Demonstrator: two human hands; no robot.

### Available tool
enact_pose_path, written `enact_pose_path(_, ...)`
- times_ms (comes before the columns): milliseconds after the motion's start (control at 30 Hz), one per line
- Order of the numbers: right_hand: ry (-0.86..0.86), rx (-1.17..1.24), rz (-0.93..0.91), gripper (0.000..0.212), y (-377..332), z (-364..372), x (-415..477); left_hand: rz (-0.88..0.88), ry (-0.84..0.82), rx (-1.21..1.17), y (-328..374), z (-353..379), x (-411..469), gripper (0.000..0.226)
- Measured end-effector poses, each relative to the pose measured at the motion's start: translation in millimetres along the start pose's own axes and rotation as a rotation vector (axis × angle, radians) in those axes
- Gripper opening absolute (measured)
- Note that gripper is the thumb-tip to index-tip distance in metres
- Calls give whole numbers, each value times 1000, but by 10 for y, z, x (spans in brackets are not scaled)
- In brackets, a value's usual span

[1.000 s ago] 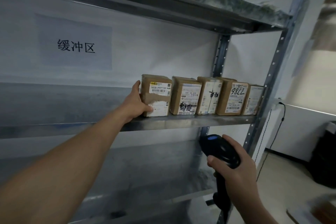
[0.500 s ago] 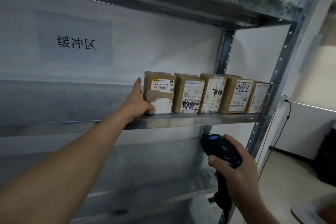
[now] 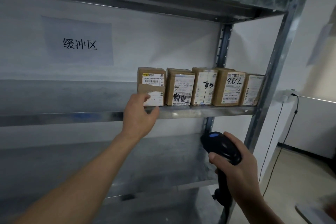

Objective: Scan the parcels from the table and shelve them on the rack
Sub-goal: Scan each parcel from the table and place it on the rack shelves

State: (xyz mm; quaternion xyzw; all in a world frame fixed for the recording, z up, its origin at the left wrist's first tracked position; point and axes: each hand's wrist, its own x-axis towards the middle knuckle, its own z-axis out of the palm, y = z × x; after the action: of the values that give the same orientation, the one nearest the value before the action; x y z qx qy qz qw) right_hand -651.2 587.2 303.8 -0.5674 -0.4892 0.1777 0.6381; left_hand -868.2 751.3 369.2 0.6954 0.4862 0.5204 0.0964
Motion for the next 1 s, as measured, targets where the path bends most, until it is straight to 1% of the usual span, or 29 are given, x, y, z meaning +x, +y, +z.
enact_pose_path(100,-18,28,-7,63,-21,-230,-19,82,-118,101,229,200,-236,42)
enact_pose_path(200,-9,27,-16,60,-7,-563,-25,171,-262,226,496,501,-443,48)
enact_pose_path(367,46,-3,-27,53,96,-1323,-79,228,-419,326,1049,1125,-828,57)
enact_pose_path(467,77,-40,-39,54,193,-1849,-143,274,-500,310,1397,1531,-1079,58)
enact_pose_path(567,144,-58,-32,54,314,-2399,-226,321,-580,271,1716,1968,-1348,60)
enact_pose_path(667,233,-52,-24,52,452,-2937,-348,369,-652,234,2033,2424,-1599,58)
enact_pose_path(833,360,-118,-16,55,572,-3738,-570,466,-742,207,2593,3093,-1984,62)
enact_pose_path(867,390,-128,-6,53,597,-3887,-616,483,-759,199,2700,3217,-2058,62)
enact_pose_path(933,459,-143,15,59,631,-4144,-701,516,-796,174,2895,3456,-2202,60)
enact_pose_path(1000,529,-154,47,58,682,-4375,-773,543,-829,143,3066,3681,-2327,58)
